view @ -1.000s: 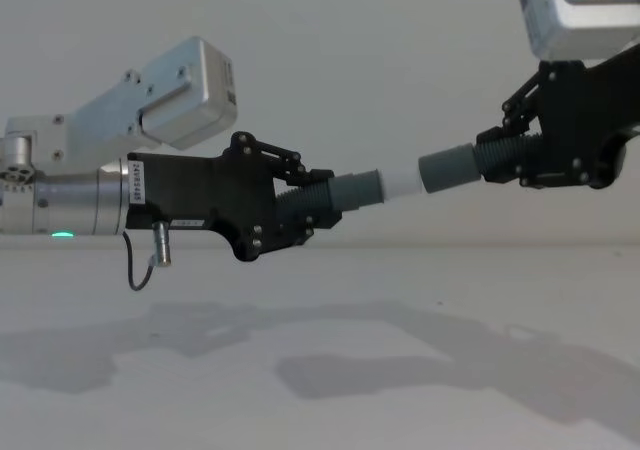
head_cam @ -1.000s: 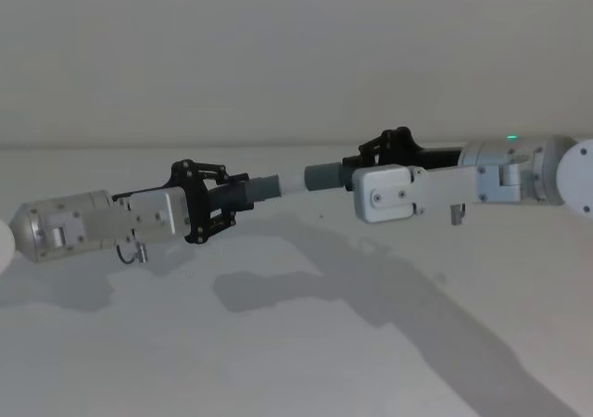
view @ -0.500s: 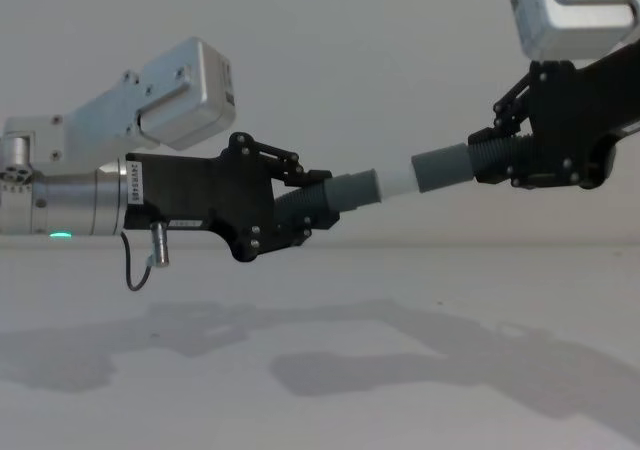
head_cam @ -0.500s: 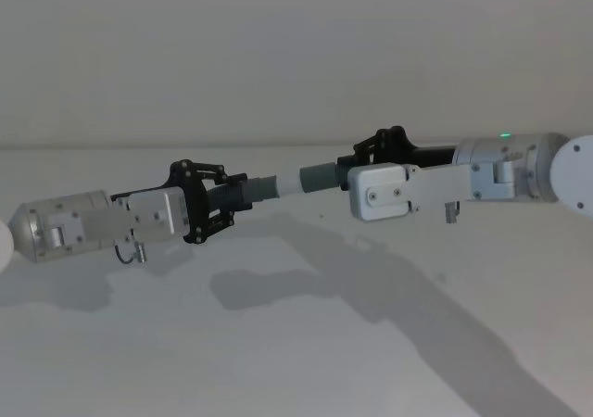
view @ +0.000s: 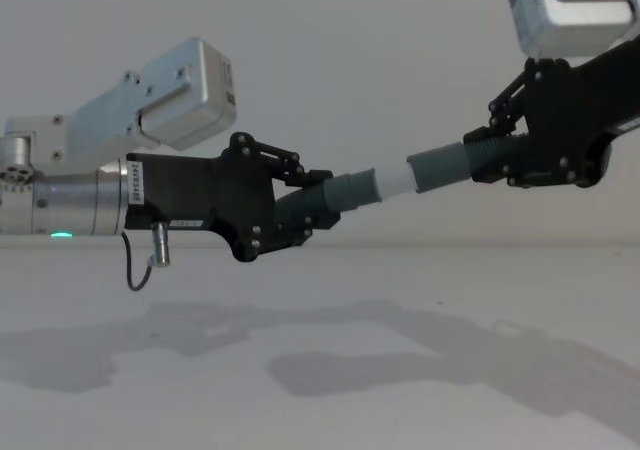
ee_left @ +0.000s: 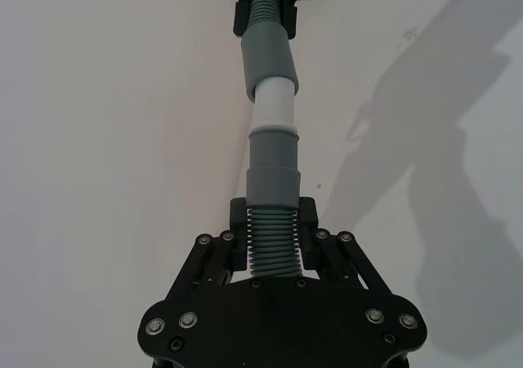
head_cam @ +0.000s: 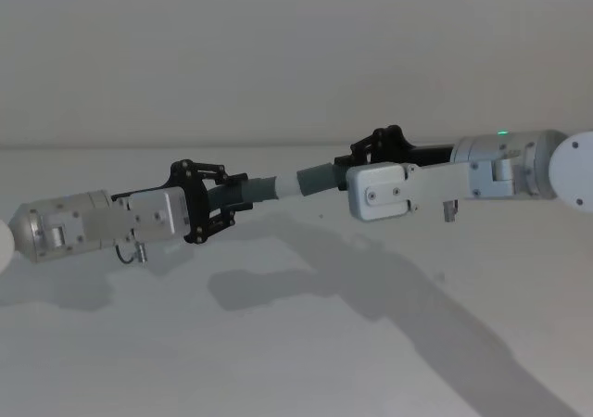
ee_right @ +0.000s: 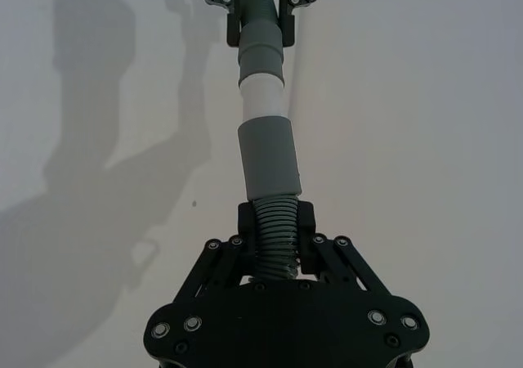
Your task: Use both hands to pick up one end of the pipe from the table, align the ends, and insert them.
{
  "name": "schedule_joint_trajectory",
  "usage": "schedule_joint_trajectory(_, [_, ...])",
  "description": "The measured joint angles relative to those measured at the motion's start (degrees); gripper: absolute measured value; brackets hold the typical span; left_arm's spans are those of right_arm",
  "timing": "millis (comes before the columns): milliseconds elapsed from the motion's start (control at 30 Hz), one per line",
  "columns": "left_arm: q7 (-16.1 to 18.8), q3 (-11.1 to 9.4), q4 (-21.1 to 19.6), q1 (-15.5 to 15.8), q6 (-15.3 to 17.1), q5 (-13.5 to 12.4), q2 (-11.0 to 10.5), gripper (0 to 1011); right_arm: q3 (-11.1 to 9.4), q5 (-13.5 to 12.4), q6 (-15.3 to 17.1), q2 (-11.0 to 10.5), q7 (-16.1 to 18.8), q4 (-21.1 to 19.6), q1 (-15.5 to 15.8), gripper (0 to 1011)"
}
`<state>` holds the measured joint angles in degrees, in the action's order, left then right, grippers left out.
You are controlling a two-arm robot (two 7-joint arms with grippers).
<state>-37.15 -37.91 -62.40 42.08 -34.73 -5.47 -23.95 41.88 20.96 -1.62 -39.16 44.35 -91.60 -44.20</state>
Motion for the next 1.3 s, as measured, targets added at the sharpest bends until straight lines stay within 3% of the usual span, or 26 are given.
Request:
schedule_joint_trajectory(867, [0.0, 0.0, 0.0, 0.0, -0.01, 0.02, 0.05, 320, 0.5, -0.2, 0.12, 0.0, 0.53, 0.21, -0.71, 253])
schedule_joint_trajectory(1300, [0.0, 0.0, 0.01, 0.0, 0.0, 0.0, 0.04, 320, 0.72, 1.23, 4.13, 0.01, 1.74, -1.21, -0.89, 253])
